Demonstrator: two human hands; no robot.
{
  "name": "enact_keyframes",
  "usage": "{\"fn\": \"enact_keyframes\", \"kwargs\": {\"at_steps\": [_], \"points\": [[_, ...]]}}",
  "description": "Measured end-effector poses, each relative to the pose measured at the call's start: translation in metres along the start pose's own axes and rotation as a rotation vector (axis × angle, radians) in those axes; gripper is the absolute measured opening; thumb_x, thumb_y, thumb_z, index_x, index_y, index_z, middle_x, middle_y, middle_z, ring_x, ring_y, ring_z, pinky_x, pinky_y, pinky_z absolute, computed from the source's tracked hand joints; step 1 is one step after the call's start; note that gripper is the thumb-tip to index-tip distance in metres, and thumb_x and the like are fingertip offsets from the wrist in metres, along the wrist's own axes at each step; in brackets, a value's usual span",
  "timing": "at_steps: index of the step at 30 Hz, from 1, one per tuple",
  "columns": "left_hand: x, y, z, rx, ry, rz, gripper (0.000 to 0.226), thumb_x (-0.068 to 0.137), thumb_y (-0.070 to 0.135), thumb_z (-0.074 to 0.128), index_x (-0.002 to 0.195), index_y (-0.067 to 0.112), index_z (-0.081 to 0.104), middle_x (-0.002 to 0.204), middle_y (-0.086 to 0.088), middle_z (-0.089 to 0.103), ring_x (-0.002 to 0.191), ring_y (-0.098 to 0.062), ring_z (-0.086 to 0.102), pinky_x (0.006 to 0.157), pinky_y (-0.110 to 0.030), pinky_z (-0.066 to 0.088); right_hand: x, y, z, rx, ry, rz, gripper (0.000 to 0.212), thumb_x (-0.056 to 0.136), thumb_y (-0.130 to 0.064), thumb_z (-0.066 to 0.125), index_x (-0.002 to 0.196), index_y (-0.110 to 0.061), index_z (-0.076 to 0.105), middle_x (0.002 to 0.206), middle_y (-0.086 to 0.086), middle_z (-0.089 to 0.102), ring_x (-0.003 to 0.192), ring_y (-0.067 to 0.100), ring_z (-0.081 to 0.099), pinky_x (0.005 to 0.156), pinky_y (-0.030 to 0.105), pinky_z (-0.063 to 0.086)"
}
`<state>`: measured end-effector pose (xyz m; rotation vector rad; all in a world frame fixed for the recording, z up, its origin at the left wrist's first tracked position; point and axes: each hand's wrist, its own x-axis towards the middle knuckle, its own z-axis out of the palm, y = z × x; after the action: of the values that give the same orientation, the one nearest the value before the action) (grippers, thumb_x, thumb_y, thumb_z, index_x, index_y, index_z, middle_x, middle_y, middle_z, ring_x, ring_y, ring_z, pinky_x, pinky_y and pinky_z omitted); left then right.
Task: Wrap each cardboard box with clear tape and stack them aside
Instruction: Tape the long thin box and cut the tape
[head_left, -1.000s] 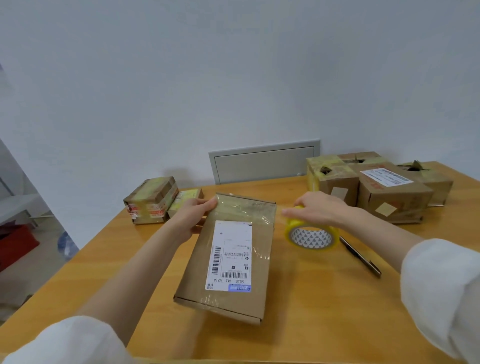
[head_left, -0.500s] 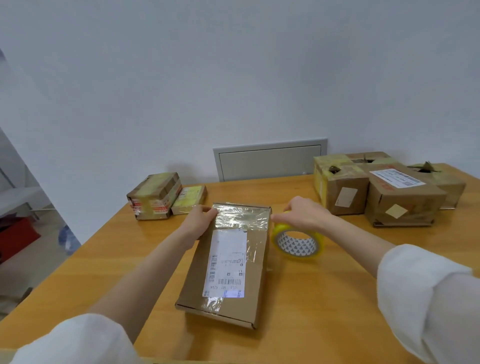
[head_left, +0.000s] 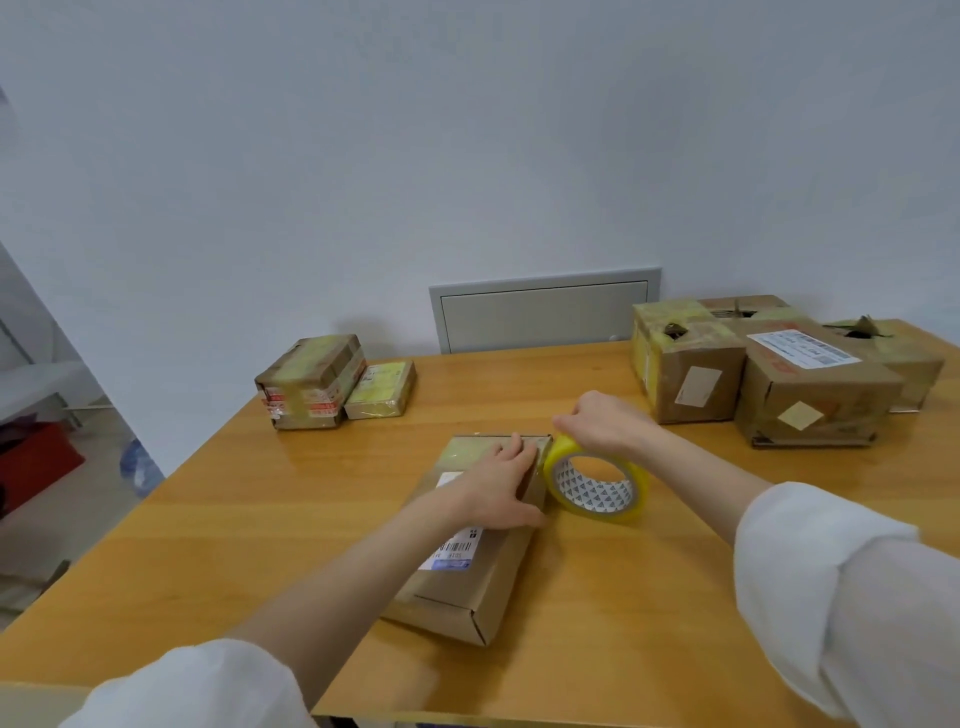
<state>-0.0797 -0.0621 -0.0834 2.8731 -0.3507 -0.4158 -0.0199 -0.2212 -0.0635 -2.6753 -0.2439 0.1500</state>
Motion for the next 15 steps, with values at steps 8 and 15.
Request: {"fn": "enact_keyframes", "kwargs": {"at_steps": [8,15], "points": [[0.002,0.003,-0.011,0.024,0.013,-0.117,0.090,0.081,0.030,0.071,0.152,0.025,0.015,0.144,-0.011,0.034,0.123,-0.028,0.046,0.094,-0.033,0.042,-0.019,0.035,-0.017,0.460,-0.209,0.031,0.086,0.074,-0.064,0.067,0.139,-0.012,0.045,0.127,0.005,0.053,0.114,0.023,0.053,0.088,0.034,0.047],[0.010,0.019,0.011,0.310,0.065,-0.262,0.085,0.072,0.046,0.077,0.135,0.011,0.033,0.128,-0.013,0.044,0.118,-0.031,0.049,0.089,-0.039,0.046,-0.037,0.040,-0.012,0.581,-0.264,-0.091,0.042,0.082,-0.026,0.075,0.114,-0.022,0.048,0.100,-0.012,0.056,0.098,0.011,0.054,0.071,0.023,0.042]]}}
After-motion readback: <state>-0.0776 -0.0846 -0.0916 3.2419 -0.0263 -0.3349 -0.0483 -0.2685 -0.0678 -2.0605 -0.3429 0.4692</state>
